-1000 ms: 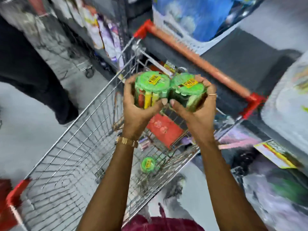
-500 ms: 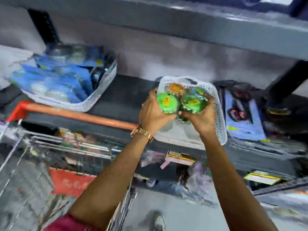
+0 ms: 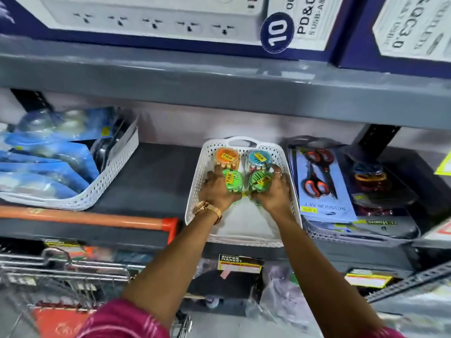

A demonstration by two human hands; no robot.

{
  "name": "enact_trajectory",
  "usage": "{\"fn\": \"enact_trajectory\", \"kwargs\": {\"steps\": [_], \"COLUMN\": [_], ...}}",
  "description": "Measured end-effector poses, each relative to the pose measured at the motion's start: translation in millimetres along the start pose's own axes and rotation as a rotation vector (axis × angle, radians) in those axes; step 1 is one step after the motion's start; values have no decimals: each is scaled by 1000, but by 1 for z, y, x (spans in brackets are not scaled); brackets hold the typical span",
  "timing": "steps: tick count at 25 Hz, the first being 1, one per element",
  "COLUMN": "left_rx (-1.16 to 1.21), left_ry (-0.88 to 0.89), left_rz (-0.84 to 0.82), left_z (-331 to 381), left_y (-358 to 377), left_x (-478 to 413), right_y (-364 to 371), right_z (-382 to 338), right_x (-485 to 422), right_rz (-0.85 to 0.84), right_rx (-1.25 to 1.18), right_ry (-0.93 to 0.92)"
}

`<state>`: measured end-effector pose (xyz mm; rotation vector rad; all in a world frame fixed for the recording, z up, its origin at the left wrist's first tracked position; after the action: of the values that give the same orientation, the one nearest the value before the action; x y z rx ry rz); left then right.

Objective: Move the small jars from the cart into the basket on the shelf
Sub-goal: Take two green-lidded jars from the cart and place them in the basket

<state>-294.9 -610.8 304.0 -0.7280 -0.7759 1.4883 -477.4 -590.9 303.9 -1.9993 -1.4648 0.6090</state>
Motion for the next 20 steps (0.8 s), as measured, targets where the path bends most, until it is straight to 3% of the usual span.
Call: {"fn": "enact_trajectory", "kwargs": {"steps": [5,11,13,16,20], "left_rx": [14,44,43,72,108], "left_ry": [-6,-21,-2,94,41], "left_rz": [3,-131,-45,214,498], "left_z": [-2,-6,-15,-40,-149], "left_y": [0,-13,-43,-108,-176], "left_x": [3,27,48,93,180], "right_y": [1,-9,-7,21,105], "right_z": [-2,-32,-68,-135,-193], "right_x": [4,34,65,138,252], "right_rz": [-19,31,89,92,-214], "right_rx": [13,172,148,-2,-239], "right_ry": [-33,-70,-238,-568,-773]}}
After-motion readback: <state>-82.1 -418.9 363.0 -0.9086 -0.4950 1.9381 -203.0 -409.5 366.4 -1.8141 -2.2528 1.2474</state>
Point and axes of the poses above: each hand's wrist, its own x-axis away from the middle knuckle, its own y-axis out of the palm, z = x × y, the point moved 9 cm from there along -x, towards the middle knuckle, and after that the axes turned 3 degrees about -y, right-handed, at the moved point
